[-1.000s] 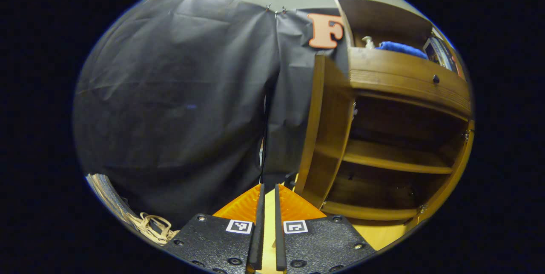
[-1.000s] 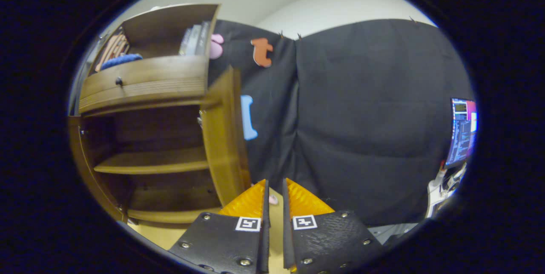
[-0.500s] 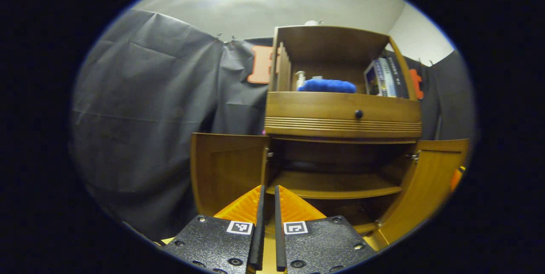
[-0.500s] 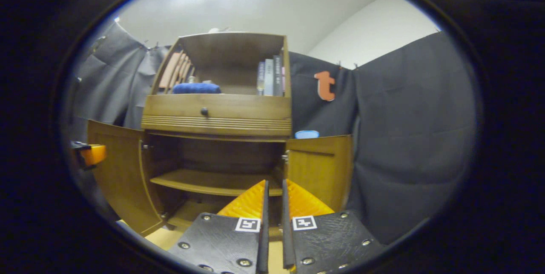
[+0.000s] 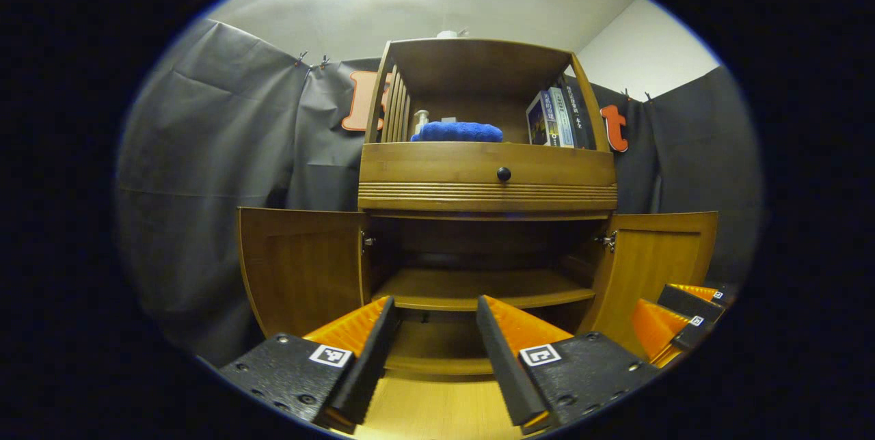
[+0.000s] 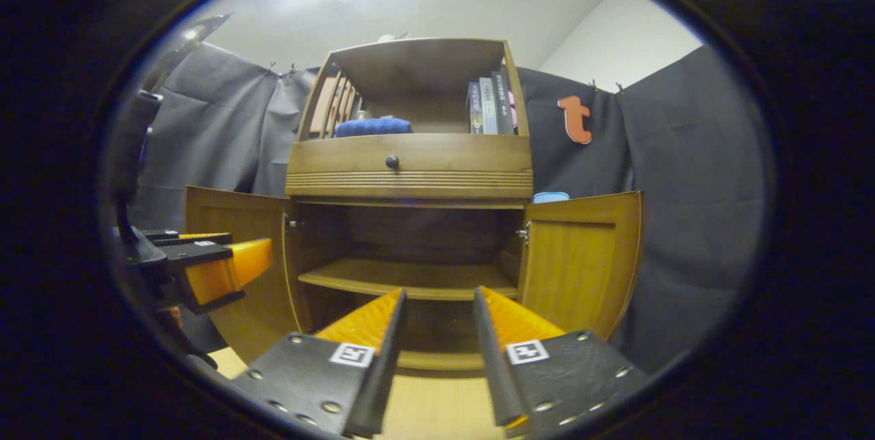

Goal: Open the right door of the double-door shoe cabinet with the right hand, and open the left door with the left hand.

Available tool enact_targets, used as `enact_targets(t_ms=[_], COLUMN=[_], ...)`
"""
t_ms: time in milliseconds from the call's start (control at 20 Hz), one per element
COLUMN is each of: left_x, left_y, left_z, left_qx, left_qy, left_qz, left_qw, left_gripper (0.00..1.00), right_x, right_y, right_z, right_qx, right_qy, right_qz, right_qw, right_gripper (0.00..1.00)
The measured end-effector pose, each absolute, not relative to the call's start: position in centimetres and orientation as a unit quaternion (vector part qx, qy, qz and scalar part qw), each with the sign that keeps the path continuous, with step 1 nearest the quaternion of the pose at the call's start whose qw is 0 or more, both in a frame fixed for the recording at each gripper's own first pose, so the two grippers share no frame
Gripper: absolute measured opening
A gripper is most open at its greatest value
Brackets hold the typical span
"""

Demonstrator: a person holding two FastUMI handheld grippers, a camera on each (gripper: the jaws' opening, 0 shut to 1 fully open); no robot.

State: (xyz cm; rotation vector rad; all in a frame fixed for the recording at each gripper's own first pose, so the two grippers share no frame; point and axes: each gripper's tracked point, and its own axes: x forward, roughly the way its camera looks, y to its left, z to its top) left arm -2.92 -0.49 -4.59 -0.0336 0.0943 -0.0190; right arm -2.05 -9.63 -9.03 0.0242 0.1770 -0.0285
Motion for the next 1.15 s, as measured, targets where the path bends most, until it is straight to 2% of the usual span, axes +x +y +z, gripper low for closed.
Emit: enact_targets(t_ms=[50,100,200,300,350,450,500,550,600,850,900,1000,1150], left_x=[-3.1,-3.2,-3.0,-2.8,-2.7,-2.6,-2.6,-2.5,-2.4,-2.2,-2.2,-2.3,-2.4], left_y=[-0.6,-0.6,-1.1,-1.4,-1.5,-1.8,-2.1,-2.2,-2.3,-3.7,-4.1,-4.9,-6.9], left_z=[-4.7,-4.4,-4.4,-4.3,-4.3,-4.4,-4.5,-4.6,-4.7,-5.3,-5.5,-5.8,-6.1], left_qx=[-0.02,-0.02,-0.018,-0.013,-0.011,-0.01,-0.01,-0.008,-0.007,-0.011,-0.013,-0.015,-0.017], left_qy=[0.045,0.045,0.043,0.041,0.041,0.042,0.045,0.047,0.05,0.059,0.061,0.066,0.072], left_qz=[-0.01,-0.011,-0.016,-0.022,-0.024,-0.028,-0.032,-0.034,-0.036,-0.053,-0.057,-0.068,-0.095], left_qw=[0.999,0.999,0.999,0.999,0.999,0.999,0.998,0.998,0.998,0.997,0.996,0.995,0.993], left_gripper=[0.85,0.89,0.92,0.95,0.92,0.92,0.92,0.92,0.92,0.92,0.95,0.92,0.93], right_x=[-2.2,-2.3,-2.0,-1.8,-1.9,-1.8,-1.8,-1.8,-1.7,-1.7,-1.7,-1.7,-2.7], right_y=[-9.3,-9.1,-9.3,-9.3,-9.3,-9.4,-9.4,-9.4,-9.5,-9.9,-10.1,-10.6,-12.2], right_z=[-9.2,-9.4,-9.6,-9.4,-9.5,-9.5,-9.5,-9.5,-9.5,-9.6,-9.6,-9.7,-10.1], right_qx=[0.014,0.017,0.019,0.02,0.021,0.023,0.024,0.024,0.024,0.019,0.017,0.015,0.015], right_qy=[0.091,0.096,0.098,0.097,0.096,0.097,0.097,0.098,0.099,0.103,0.105,0.107,0.117], right_qz=[-0.008,-0.002,-0.004,-0.008,-0.01,-0.014,-0.015,-0.016,-0.017,-0.026,-0.028,-0.036,-0.053], right_qw=[0.996,0.995,0.995,0.995,0.995,0.995,0.995,0.995,0.995,0.994,0.994,0.993,0.992], right_gripper=[0.63,0.75,1.0,1.0,1.0,1.0,0.92,0.96,0.92,0.92,0.92,0.92,0.92])
